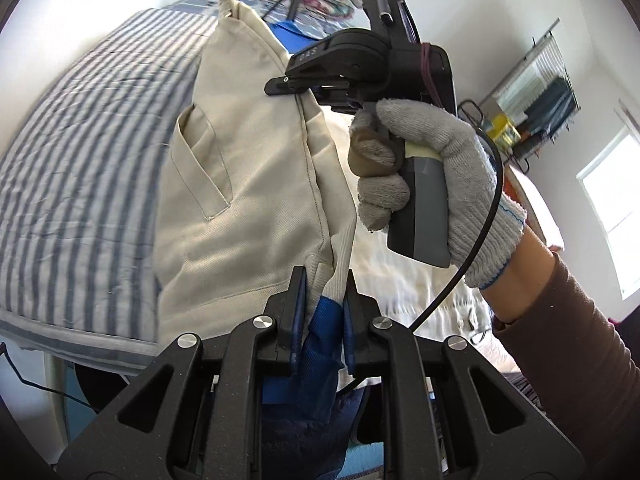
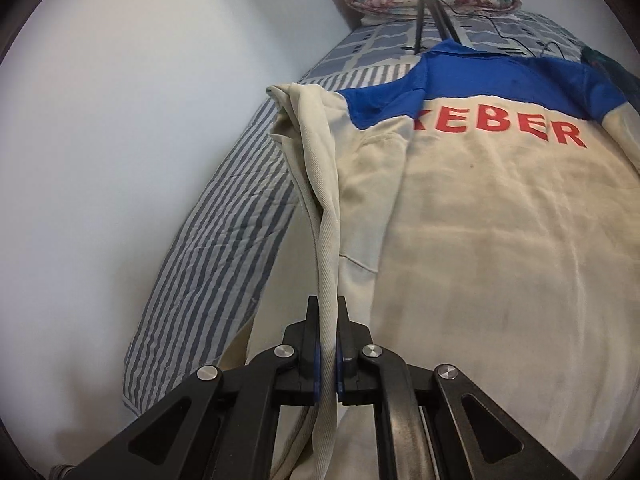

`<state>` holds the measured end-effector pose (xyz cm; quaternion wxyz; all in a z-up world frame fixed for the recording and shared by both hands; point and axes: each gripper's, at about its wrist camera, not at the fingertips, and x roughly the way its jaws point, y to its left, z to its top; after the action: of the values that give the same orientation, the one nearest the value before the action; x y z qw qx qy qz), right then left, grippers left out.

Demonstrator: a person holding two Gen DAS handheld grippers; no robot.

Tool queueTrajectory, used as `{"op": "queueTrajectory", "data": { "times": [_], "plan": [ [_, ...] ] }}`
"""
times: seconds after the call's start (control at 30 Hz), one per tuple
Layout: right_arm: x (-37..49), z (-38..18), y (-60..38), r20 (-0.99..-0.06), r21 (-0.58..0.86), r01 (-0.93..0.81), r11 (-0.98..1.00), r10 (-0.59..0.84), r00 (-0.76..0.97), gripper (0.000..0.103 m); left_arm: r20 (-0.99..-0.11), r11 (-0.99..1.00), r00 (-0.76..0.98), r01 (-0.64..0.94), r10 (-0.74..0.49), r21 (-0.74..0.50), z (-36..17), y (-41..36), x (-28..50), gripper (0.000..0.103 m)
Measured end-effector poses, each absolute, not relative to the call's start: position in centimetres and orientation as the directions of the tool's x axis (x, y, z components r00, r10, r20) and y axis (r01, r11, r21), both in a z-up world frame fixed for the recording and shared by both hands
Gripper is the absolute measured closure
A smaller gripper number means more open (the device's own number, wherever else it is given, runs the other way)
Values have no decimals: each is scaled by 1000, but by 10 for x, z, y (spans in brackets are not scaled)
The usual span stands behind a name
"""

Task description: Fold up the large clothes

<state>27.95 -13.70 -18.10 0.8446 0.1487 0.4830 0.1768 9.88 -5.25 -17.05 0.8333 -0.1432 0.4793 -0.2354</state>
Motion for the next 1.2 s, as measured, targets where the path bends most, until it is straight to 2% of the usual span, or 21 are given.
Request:
{"op": "queueTrajectory", "data": {
  "times": [0.43, 0.6, 0.77, 0.9, 0.97, 1.07, 1.2],
  "plan": [
    [270, -231, -212, -761, 520, 12, 854, 457, 460, 101, -786, 847, 339, 334, -517, -413, -195, -114, 108, 90],
    [273, -236, -211, -768, 507, -3, 862, 453, 453, 99, -806, 852, 317, 349, -499, -390, -208, -120, 114, 90],
    [279, -211, -217, -739, 497, -90, 863, 476, 476, 70, -803, 851, 319, 342, -504, -398, -209, -119, 114, 91],
    [298, -184, -235, -704, 498, -98, 862, 467, 535, 57, -792, 847, 331, 345, -513, -404, -198, -120, 103, 91],
    [311, -176, -243, -691, 501, -84, 861, 457, 560, 42, -786, 843, 334, 344, -521, -413, -195, -119, 103, 91],
    [337, -172, -249, -678, 504, -55, 862, 433, 594, 32, -783, 843, 342, 355, -519, -404, -191, -119, 102, 91],
    [383, -180, -244, -684, 508, -25, 861, 421, 595, 28, -787, 844, 341, 367, -514, -392, -189, -123, 102, 91]
  ]
}}
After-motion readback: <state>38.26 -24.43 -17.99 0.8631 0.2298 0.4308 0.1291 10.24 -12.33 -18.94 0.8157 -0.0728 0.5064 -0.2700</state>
